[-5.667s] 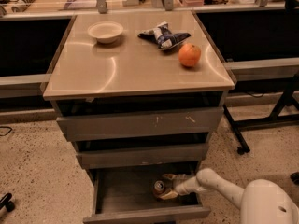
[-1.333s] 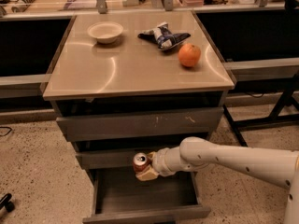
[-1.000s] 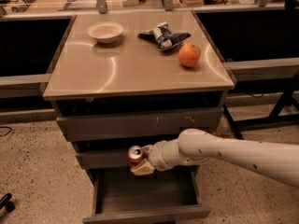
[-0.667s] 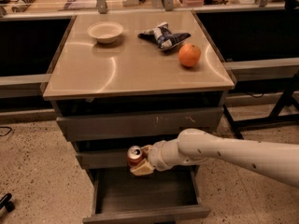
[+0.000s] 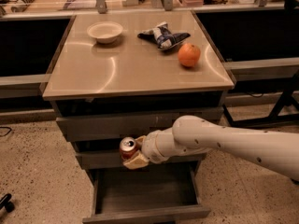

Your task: Pick coke can from bottom drawer and place on counter

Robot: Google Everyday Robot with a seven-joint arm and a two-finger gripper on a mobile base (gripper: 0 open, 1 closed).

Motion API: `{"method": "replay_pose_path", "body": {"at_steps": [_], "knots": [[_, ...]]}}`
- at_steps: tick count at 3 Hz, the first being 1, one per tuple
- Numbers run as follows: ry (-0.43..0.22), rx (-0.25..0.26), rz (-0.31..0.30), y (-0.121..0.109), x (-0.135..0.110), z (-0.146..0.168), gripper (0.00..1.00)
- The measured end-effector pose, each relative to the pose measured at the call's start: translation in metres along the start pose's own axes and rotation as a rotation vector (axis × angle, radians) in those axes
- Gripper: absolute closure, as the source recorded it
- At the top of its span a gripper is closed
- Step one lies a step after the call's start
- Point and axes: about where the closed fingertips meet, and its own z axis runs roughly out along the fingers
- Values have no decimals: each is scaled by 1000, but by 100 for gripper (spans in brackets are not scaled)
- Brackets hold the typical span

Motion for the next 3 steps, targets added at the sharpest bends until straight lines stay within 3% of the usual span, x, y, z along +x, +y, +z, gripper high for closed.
{"method": "replay_pose_path", "body": {"at_steps": [1,2,3], "knots": [[26,10,-42,14,-59,-25,100],[81,52,-122,32,-124,-49,100],[75,98,-144,38,-153,-68,100]]}}
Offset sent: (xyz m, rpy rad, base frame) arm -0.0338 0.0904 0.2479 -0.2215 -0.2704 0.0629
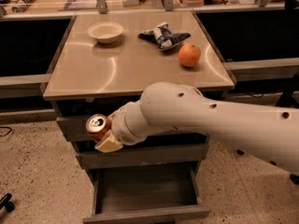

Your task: Pick coke can from bottom drawer and place on counter

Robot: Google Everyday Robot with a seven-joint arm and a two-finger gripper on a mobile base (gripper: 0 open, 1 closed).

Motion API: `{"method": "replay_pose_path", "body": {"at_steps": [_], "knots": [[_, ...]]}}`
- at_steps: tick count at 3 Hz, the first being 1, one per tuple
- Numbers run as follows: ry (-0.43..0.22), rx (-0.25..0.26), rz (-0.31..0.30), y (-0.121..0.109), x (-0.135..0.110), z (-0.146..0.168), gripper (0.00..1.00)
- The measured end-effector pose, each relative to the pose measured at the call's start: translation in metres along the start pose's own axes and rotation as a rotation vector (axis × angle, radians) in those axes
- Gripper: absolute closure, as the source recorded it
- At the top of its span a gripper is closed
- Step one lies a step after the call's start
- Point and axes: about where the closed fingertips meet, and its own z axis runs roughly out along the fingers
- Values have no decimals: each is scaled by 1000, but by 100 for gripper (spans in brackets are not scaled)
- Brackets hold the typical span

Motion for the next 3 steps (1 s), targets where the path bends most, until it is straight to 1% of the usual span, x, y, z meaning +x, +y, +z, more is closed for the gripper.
{"method": "replay_pose_path", "body": {"at_steps": [1,2,3], "knots": [[0,0,0,0,0,0,100],[-18,36,31,-9,-4,-22,100],[-37,84,90,-32,-23,-69,100]]}}
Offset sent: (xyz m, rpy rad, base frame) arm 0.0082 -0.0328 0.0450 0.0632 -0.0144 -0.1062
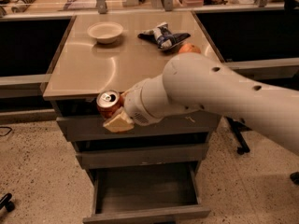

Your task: Pick coke can from bottom drawer and place on counter

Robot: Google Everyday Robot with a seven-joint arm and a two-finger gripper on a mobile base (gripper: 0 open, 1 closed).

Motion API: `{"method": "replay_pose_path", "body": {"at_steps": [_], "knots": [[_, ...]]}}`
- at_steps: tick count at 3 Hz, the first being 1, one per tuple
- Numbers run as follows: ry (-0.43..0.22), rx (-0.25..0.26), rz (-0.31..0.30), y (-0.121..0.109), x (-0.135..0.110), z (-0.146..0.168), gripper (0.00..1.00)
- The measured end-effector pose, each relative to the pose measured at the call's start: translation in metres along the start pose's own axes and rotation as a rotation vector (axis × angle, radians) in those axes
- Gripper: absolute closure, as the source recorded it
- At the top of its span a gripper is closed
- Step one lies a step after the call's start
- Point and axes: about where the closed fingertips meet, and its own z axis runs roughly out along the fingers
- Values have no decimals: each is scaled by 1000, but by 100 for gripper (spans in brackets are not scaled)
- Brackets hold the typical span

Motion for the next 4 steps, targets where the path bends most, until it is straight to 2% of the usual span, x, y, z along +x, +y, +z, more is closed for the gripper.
{"method": "replay_pose_path", "body": {"at_steps": [1,3,4], "knots": [[-27,42,56,-27,-28,-42,100],[-25,64,69,-31,-34,-47,100],[-39,134,125,-62,-35,-48,100]]}}
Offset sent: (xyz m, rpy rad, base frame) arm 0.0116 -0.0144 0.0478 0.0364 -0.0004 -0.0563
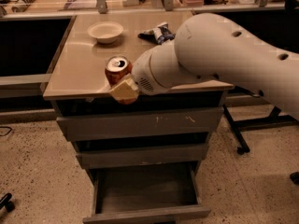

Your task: Pick coke can from bottom drawer and place on counter

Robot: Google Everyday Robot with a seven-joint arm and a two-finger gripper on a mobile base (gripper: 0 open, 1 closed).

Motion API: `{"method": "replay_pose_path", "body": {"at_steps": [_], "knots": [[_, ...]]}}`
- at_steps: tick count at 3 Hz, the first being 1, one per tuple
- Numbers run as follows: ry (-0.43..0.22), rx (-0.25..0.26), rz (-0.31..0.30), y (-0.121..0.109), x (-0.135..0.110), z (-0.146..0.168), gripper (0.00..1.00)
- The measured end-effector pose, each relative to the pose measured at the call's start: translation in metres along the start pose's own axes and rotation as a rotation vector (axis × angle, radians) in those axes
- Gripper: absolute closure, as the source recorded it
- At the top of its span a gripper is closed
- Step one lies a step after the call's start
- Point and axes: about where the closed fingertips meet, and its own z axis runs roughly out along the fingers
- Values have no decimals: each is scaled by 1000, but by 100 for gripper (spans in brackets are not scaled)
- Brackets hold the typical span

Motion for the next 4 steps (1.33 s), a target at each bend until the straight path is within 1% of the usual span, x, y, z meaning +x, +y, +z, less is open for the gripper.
{"method": "replay_pose_path", "body": {"at_steps": [1,2,3,4], "knots": [[-16,47,49,-31,-2,5,100],[-41,66,111,-66,5,12,100],[-62,68,163,-89,15,18,100],[-70,56,227,-108,30,26,100]]}}
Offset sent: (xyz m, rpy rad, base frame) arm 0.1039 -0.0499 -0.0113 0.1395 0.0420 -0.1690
